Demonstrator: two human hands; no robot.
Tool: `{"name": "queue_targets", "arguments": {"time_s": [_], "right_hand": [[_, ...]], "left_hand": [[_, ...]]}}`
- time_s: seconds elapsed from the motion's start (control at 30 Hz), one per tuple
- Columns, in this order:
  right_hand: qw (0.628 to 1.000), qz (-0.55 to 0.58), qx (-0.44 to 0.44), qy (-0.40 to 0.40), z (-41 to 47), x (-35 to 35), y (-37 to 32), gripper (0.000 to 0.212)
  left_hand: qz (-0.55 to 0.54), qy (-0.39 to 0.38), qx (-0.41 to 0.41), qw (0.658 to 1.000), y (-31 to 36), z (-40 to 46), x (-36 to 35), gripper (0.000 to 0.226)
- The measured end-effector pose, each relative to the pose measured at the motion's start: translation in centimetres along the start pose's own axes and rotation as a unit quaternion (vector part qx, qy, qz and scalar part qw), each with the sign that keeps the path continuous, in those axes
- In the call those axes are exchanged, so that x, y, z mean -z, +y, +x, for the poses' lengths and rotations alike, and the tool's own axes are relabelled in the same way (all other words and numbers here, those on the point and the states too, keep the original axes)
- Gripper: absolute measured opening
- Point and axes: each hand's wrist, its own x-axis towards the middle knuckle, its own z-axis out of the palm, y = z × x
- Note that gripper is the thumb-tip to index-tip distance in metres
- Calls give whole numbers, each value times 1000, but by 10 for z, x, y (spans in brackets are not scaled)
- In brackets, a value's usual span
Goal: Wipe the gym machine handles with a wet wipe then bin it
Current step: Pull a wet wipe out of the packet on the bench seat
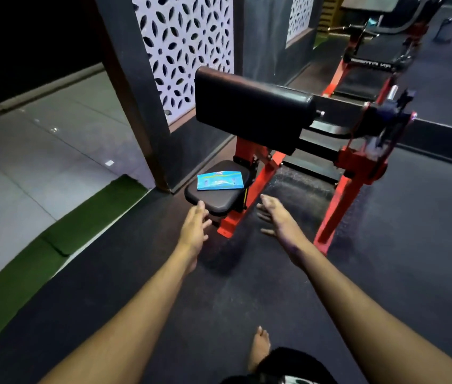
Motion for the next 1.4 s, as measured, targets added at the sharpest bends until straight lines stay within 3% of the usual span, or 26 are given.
{"name": "queue_targets", "arguments": {"time_s": [0.17, 0.47, 0.57, 0.7, 0.83, 1.03, 1.23, 1.4], "right_hand": [[997, -66, -13, -37, 107, 4, 7, 41], [985, -128, -86, -74, 274, -10, 50, 37], [968, -210, -115, -76, 328, -12, 66, 41], [928, -312, -140, -151, 392, -23, 70, 51], [925, -310, -155, -159, 449, -33, 77, 53], [904, -367, -100, -195, 539, -35, 116, 52], [834, -452, -9, -317, 614, -39, 150, 62], [803, -458, -20, -381, 647, -34, 159, 71]], "left_hand": [[27, -9, 19, 999, 3, 99, -7, 36], [41, 12, 116, 992, -41, 267, -18, 28], [72, -4, 146, 987, -48, 325, -18, 31], [140, -6, 171, 975, -57, 388, -12, 41], [191, -15, 187, 963, -36, 434, -14, 35], [227, 19, 217, 949, -54, 501, -23, 33], [133, 81, 307, 939, -78, 537, -51, 53], [36, 119, 339, 932, -82, 554, -74, 60]]}}
